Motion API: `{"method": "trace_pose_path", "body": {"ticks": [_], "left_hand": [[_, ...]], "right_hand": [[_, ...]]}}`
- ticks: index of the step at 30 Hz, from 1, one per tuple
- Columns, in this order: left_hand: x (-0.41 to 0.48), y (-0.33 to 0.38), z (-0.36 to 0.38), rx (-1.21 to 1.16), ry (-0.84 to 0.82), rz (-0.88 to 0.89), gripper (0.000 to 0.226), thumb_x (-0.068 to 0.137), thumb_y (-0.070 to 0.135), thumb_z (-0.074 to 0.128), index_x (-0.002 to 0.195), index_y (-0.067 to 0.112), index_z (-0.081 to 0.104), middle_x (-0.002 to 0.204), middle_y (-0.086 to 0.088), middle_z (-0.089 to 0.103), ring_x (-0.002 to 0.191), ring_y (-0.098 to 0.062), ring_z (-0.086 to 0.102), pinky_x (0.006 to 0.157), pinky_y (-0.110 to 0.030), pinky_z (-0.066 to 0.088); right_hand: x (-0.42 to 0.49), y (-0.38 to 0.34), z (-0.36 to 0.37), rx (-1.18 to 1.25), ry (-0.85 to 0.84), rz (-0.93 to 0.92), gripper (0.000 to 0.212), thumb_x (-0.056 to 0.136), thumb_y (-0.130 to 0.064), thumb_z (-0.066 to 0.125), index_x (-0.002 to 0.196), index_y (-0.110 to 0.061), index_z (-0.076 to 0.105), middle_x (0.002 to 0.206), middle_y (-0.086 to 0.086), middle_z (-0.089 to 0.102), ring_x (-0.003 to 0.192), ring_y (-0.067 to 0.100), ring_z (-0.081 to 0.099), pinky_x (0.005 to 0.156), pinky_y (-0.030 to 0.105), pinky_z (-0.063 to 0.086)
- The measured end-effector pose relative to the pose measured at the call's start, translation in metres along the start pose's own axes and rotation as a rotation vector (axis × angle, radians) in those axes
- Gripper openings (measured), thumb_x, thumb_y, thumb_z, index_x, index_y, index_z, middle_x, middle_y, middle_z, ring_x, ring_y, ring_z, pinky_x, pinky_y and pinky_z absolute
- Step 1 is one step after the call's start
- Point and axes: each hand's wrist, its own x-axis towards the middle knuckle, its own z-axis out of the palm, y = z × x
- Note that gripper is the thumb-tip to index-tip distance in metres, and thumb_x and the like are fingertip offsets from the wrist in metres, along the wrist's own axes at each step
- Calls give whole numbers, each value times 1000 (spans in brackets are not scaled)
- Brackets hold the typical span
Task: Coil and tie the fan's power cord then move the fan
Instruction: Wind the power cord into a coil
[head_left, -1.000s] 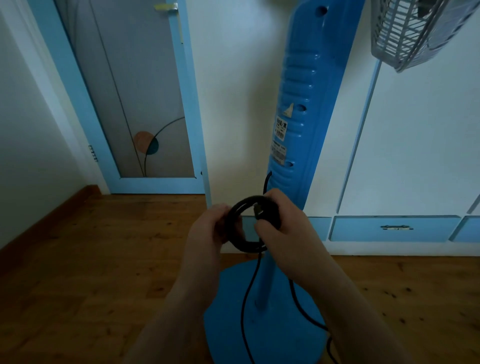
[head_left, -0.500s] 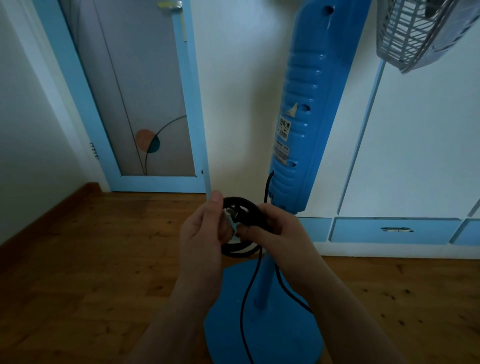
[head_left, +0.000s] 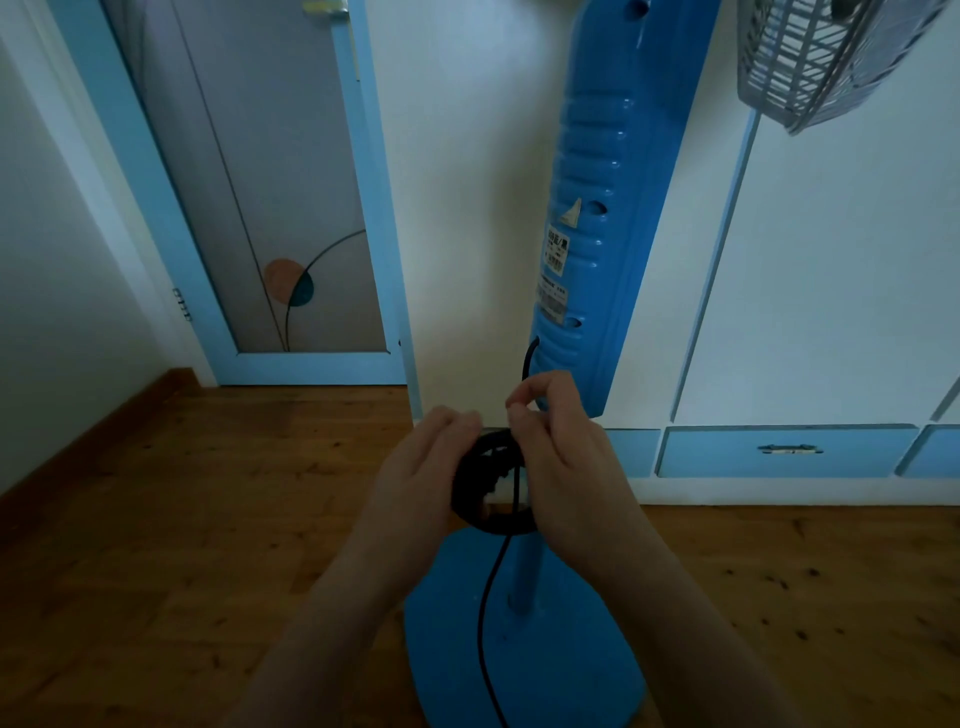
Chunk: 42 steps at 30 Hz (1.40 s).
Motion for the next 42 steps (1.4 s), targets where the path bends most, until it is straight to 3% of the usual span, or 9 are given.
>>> {"method": "trace_pose_path", "body": {"ticks": [3, 6, 12, 16, 21, 26, 31, 35, 42], "left_hand": [[-15, 2, 5, 209, -47, 227, 49, 97, 60, 39, 79, 23, 65, 69, -2, 62, 58, -13, 56, 51, -27, 47], [-21, 4, 9, 166, 45, 277, 51, 98, 56, 38, 62, 31, 63, 52, 6, 51, 47, -4, 43, 44, -18, 34], [-25, 5, 18, -30, 307, 295, 54, 98, 51, 42, 55, 19, 48, 50, 5, 42, 45, -4, 37, 42, -14, 30], [-25, 6, 23, -204, 453, 257, 63, 99, 51, 42, 67, -4, 49, 55, 1, 45, 49, -4, 41, 42, -13, 34], [-29, -5, 28, -332, 268, 175, 55, 102, 43, 41, 67, 5, 61, 59, -3, 57, 54, -10, 53, 47, -17, 45], [-22, -6, 13, -367, -98, -40, 54, 92, 54, 45, 75, 11, 73, 70, -9, 67, 66, -18, 65, 61, -21, 54], [-24, -5, 21, -333, 98, -90, 49, 96, 49, 49, 67, 15, 69, 71, -10, 67, 64, -26, 60, 57, -27, 50], [-22, -1, 23, -467, 264, -110, 52, 99, 38, 50, 52, 18, 57, 49, -2, 49, 49, -14, 49, 45, -25, 43], [-21, 0, 25, -607, 313, -110, 58, 99, 37, 51, 44, 22, 48, 47, 1, 43, 48, -12, 50, 46, -24, 48]], "right_hand": [[-3, 1, 7, 15, -19, -23, 10, 104, -36, 38, 98, -35, 46, 71, 0, 66, 66, 7, 65, 56, 22, 54], [1, 0, 8, 152, 12, 47, 11, 103, -38, 43, 98, -34, 52, 73, -8, 66, 60, 9, 61, 52, 23, 50], [3, -2, 13, 375, 144, 188, 36, 102, -41, 46, 81, -17, 63, 50, 2, 57, 44, 15, 55, 44, 23, 47], [5, -5, 19, 639, 97, 471, 53, 99, -45, 49, 57, -18, 66, 49, 4, 57, 43, 17, 54, 51, 28, 47], [7, -2, 19, 614, 173, 487, 56, 96, -29, 48, 41, -22, 43, 43, -3, 35, 37, 13, 30, 40, 23, 30], [3, 3, 7, 216, 74, 296, 40, 98, -29, 43, 61, -16, 49, 44, -4, 48, 39, 11, 47, 41, 24, 41], [2, 5, 17, 73, 117, 166, 48, 101, -27, 46, 54, -22, 40, 43, -11, 41, 41, 3, 37, 40, 14, 30], [3, 4, 17, 245, 82, 254, 47, 97, -38, 51, 59, -11, 57, 50, -2, 50, 45, 8, 43, 43, 19, 37], [-3, 5, 34, 409, 226, 452, 47, 97, -36, 50, 54, -16, 55, 52, 6, 51, 46, 17, 46, 42, 24, 39]]}}
